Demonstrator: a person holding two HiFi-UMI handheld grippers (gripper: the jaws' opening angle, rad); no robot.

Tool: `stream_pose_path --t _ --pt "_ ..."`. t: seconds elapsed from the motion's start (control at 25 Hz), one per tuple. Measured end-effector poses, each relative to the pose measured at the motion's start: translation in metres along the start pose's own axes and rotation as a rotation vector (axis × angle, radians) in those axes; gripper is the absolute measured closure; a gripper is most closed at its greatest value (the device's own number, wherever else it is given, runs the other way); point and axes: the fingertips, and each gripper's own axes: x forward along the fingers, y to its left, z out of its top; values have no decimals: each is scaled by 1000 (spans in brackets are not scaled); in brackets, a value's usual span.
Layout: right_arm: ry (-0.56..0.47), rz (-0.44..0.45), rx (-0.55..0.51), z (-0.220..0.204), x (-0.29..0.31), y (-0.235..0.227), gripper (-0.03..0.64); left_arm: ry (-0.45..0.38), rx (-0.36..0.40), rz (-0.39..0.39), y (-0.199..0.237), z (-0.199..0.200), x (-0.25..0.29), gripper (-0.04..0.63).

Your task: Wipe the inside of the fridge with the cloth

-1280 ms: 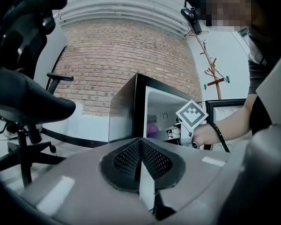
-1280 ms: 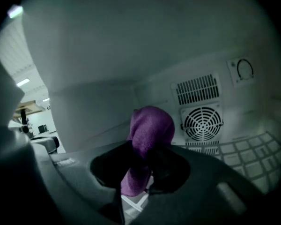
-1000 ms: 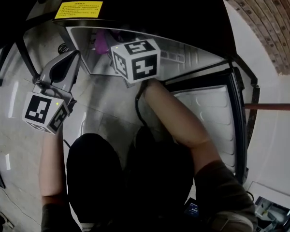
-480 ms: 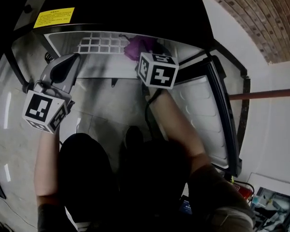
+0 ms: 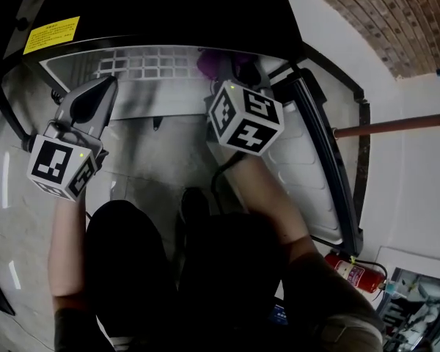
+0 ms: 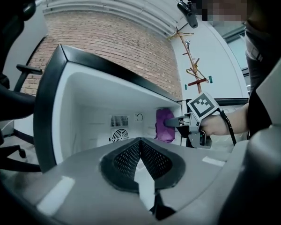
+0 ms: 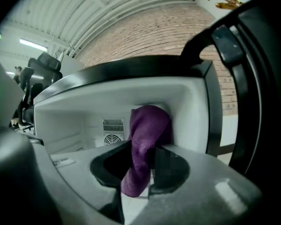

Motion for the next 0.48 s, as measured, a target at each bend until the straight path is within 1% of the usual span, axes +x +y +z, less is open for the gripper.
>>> stream_pose_path --t 0.12,0.24,0.36,0.48 --pt "33 -20 19 -10 -3 -2 531 -10 -2 -21 -5 -9 3 578" --pt "106 -26 60 -34 -2 -2 529 -7 -7 -28 -8 -21 2 578" --pt "189 -35 112 -63 1 -4 531 24 -11 -23 -4 -35 -5 578" --pt "231 -42 131 -81 3 -5 531 63 -9 -10 2 -56 -17 578"
